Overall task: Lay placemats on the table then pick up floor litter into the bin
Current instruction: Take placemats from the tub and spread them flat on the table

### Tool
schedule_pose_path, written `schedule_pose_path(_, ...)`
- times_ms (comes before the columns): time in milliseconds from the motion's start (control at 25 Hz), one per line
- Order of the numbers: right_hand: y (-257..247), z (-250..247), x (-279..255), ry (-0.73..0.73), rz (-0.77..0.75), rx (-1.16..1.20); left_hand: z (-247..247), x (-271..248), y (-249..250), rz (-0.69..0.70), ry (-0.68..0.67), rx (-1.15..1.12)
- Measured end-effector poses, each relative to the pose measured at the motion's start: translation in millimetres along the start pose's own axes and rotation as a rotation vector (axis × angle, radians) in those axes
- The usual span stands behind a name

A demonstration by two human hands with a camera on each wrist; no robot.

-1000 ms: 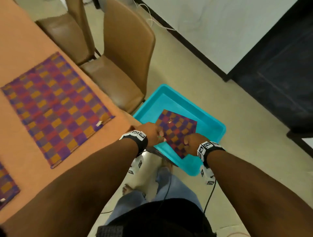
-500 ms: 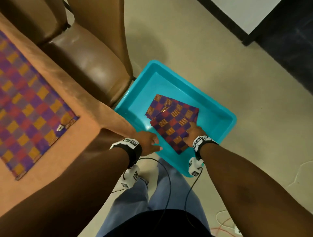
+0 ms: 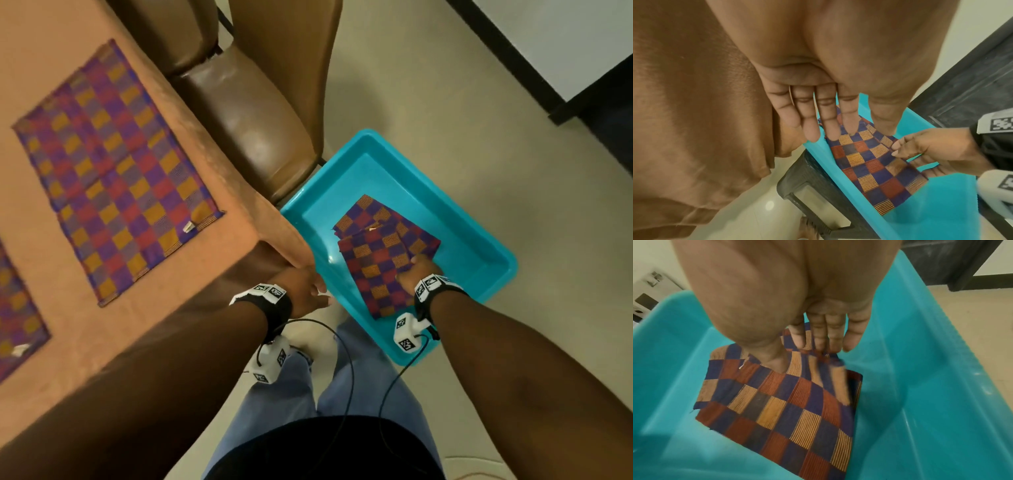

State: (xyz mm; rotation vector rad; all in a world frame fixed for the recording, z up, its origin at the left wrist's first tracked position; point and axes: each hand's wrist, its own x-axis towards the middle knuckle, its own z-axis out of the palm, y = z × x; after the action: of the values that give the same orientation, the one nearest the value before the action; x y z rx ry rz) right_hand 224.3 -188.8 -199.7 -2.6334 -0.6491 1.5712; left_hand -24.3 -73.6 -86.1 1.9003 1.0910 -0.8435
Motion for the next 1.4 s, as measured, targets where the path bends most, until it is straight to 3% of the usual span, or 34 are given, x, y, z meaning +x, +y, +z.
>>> schedule_pose_path(200,10,26,23,-0.047,0.083,0.063,30,8,-25,-0.079,-0.033,0.007)
schedule_pose_path(360,7,27,12,-0.023,-0.027,-0.025,31,-4,-29,-0.088,-0.052,-0.012)
schedule_pose_path(480,-13,13,-18,0.086,-0.166,0.125,7,-25,-21,-0.054,-0.012,-0.035)
schedule_pose_path(680,-83,-38,-77,0.095,-0.429,0.124,-45,-60,-18,-0.025,0.176,-0.099)
schedule_pose_path(920,-246,-57,-166,0.215,-0.885,0.033,-129,-116,-41,0.034,0.540,-0.446)
schedule_pose_path(1040,-330,-22,-235,0.150,-1.126,-0.045,-161,-159,-76,0.068,0.770,-0.683)
schedule_pose_path(1200,-398,57,-316,0.035,-1.356,-0.237,-163,-223,-161,-0.023,0.974,-0.738)
schedule_pose_path(1400,-448,196,-403,-0.198,-1.520,-0.474,-105,-321,-306,-0.161,0.985,-0.652)
